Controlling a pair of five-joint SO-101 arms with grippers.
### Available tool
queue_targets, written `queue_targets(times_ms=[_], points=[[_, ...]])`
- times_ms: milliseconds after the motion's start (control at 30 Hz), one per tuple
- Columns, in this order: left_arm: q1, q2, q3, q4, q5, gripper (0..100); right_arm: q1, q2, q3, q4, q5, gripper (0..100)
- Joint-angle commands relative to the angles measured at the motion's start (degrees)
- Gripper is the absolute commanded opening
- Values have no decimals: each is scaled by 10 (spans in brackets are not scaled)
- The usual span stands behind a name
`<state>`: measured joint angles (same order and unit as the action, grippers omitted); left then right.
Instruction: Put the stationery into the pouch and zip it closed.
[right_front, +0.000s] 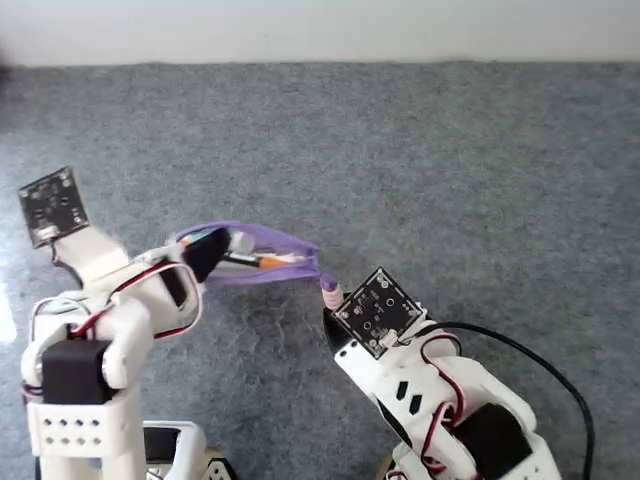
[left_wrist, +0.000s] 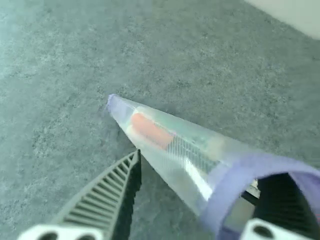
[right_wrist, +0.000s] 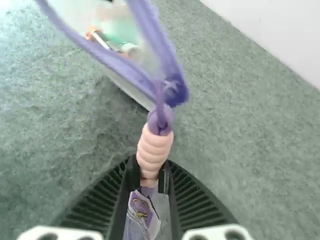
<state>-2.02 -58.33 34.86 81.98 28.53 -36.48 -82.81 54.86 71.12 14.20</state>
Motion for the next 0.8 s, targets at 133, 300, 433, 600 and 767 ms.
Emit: queue_targets(times_ms=[133, 300, 433, 600, 767], points=[[78, 122, -77, -108, -25, 367, 2, -8, -47, 44, 8, 7], [113, 285, -236, -79, -25, 367, 3, -9, -69, 81, -1, 7], [170, 385, -358, -45, -23, 367, 3, -9, -76, 87, -38, 7], [185, 443, -444, -38, -22, 367, 45, -9, -76, 86, -47, 7], [190, 429, -476, 27, -24, 367, 107, -9, -76, 79, -43, 7]])
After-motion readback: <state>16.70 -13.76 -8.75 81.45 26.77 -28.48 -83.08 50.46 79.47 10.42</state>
